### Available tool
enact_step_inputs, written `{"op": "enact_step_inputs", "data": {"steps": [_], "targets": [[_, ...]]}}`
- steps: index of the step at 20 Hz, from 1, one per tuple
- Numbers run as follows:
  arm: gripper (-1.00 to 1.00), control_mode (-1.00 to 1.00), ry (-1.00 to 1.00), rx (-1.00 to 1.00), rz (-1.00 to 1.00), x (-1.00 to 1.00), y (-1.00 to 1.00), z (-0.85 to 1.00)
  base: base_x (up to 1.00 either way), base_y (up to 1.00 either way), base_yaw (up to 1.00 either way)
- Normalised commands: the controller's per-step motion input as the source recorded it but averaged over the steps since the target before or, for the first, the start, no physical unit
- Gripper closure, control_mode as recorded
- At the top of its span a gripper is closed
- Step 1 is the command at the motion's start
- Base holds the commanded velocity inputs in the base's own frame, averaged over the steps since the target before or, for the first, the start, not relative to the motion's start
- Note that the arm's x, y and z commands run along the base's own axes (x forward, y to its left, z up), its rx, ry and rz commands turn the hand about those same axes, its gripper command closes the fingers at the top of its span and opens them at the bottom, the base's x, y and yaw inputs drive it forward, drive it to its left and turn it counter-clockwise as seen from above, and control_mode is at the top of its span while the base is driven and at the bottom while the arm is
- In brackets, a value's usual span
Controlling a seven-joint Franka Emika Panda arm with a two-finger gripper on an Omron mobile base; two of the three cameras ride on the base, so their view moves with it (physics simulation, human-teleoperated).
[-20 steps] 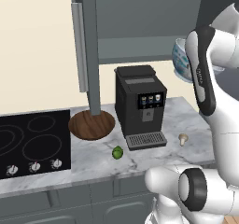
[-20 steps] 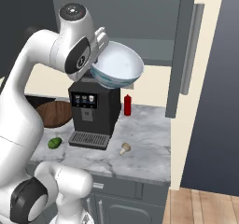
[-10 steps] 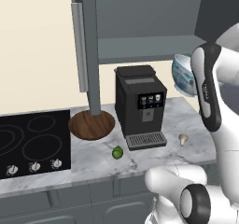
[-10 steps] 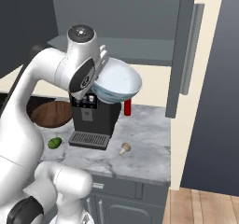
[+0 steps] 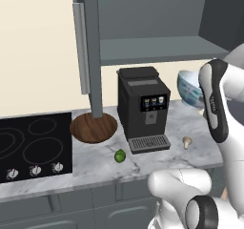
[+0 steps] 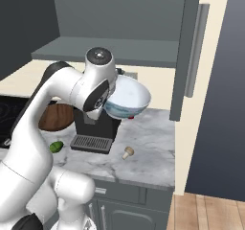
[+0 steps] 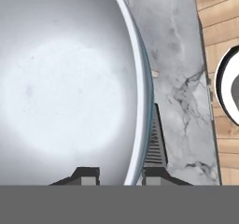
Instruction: Pick both bowls and place them on the counter. Then place the avocado in one bowl and place the mushroom in the other bowl.
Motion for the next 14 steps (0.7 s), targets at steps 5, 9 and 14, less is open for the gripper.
{"op": "enact_step_inputs", "data": {"steps": [5,9,14], "targets": [[1.0,-1.0,0.0,-0.06,0.13,0.01,-0.37,-0.39,0.0,0.0,0.0],[1.0,-1.0,0.0,-0.06,0.13,0.04,-0.32,-0.42,0.0,0.0,0.0],[1.0,-1.0,0.0,-0.05,0.12,0.09,-0.25,-0.49,0.0,0.0,0.0]]}}
